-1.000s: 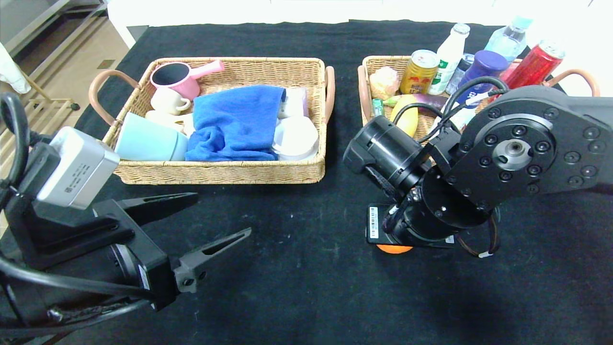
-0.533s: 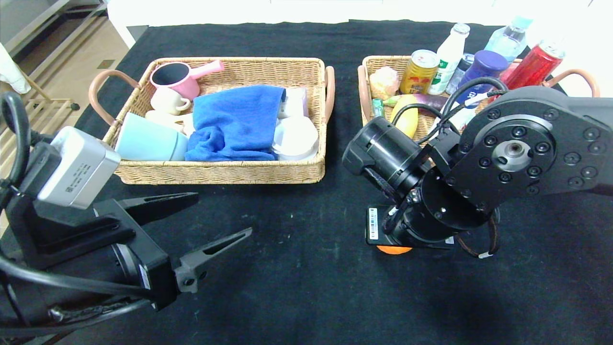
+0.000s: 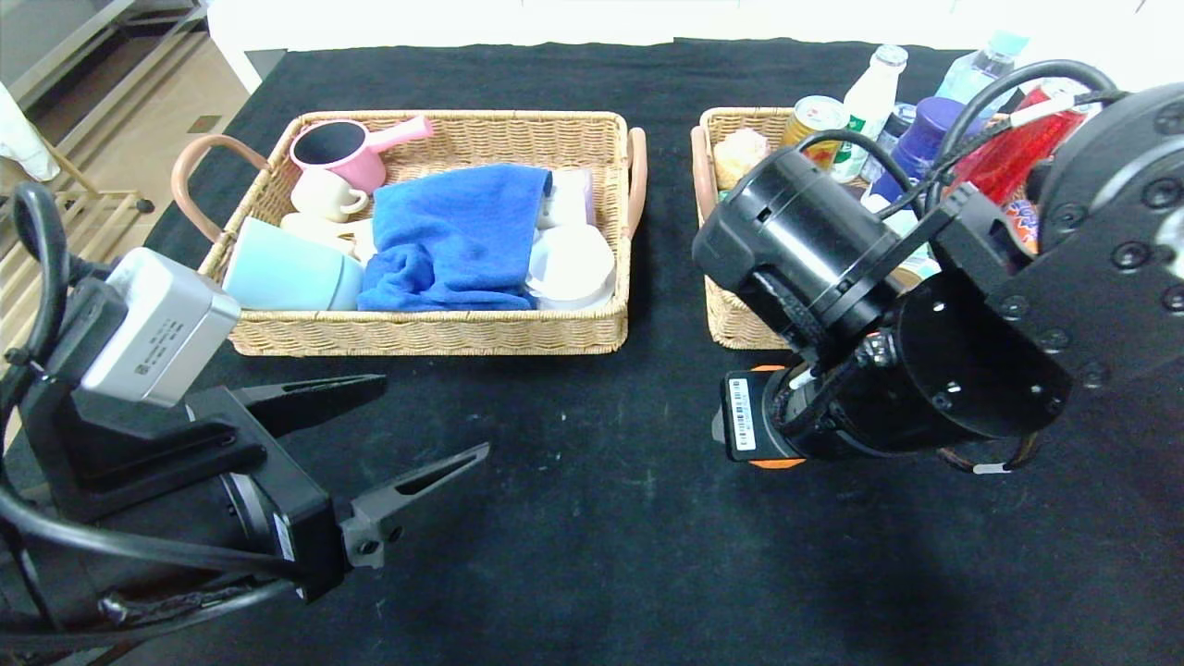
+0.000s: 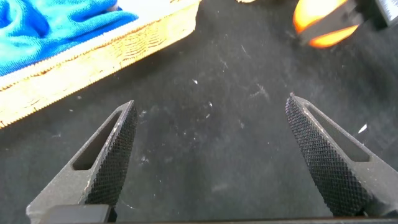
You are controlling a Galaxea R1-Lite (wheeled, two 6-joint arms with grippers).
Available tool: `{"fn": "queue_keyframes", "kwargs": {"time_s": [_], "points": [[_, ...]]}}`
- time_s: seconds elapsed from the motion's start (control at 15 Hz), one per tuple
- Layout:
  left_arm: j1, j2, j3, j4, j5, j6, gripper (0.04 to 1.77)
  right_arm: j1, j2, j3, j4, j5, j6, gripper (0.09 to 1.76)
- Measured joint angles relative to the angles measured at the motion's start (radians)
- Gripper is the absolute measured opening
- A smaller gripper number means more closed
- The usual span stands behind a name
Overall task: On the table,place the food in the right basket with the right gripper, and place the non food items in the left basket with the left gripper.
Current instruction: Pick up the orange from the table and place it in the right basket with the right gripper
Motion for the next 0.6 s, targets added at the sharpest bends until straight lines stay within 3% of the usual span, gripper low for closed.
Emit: {"fn": "queue_keyframes", "kwargs": {"time_s": [0.47,0.6], "points": [[-0.002,0.019,0.003,-0.001,0.000,0.001,1.72,-0.042,-0.053,-0.042,-0.008,-0.067,-0.142,1.23],[-0.001,0.021,0.002,0.000,0.000,0.001,1.72,-0.061,-0.054,-0.064,-0.069,-0.067,-0.184,1.23]]}}
